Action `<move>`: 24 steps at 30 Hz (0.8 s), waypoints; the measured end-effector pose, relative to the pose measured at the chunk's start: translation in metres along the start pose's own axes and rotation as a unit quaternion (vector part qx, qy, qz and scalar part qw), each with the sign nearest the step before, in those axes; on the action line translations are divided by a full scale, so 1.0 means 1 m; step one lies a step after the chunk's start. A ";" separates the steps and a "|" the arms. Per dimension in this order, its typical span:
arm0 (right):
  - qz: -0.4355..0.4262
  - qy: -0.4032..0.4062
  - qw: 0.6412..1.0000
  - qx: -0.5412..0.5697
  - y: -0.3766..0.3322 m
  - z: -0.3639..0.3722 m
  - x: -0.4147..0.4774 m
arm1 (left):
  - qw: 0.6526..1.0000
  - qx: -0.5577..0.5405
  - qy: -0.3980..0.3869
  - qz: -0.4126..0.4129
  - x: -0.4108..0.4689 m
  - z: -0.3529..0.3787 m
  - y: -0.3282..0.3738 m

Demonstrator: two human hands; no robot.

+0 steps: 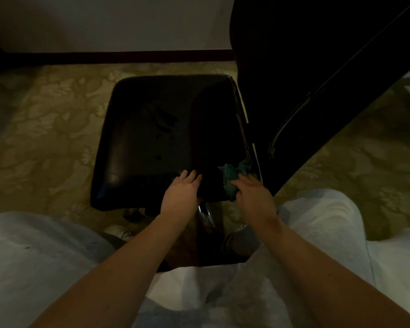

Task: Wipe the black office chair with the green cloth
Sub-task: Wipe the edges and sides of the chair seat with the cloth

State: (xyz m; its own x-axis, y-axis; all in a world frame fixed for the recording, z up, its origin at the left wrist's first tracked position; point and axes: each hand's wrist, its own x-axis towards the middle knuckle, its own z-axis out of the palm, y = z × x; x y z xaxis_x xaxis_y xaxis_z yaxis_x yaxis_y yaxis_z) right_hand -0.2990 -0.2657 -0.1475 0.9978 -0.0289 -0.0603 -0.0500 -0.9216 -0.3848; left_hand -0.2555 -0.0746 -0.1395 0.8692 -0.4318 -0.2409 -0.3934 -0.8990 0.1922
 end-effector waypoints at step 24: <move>0.006 -0.036 0.999 -0.039 -0.011 0.002 0.022 | 0.998 0.035 -0.043 0.041 0.011 -0.018 -0.020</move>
State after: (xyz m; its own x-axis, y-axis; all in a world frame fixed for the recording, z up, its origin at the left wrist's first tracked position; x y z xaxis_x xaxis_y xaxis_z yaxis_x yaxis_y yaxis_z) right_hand -0.2768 -0.2554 -0.1463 0.9912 -0.0158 -0.1313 -0.0564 -0.9486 -0.3113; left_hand -0.2331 -0.0598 -0.1288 0.8057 -0.5060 -0.3079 -0.4845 -0.8620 0.1490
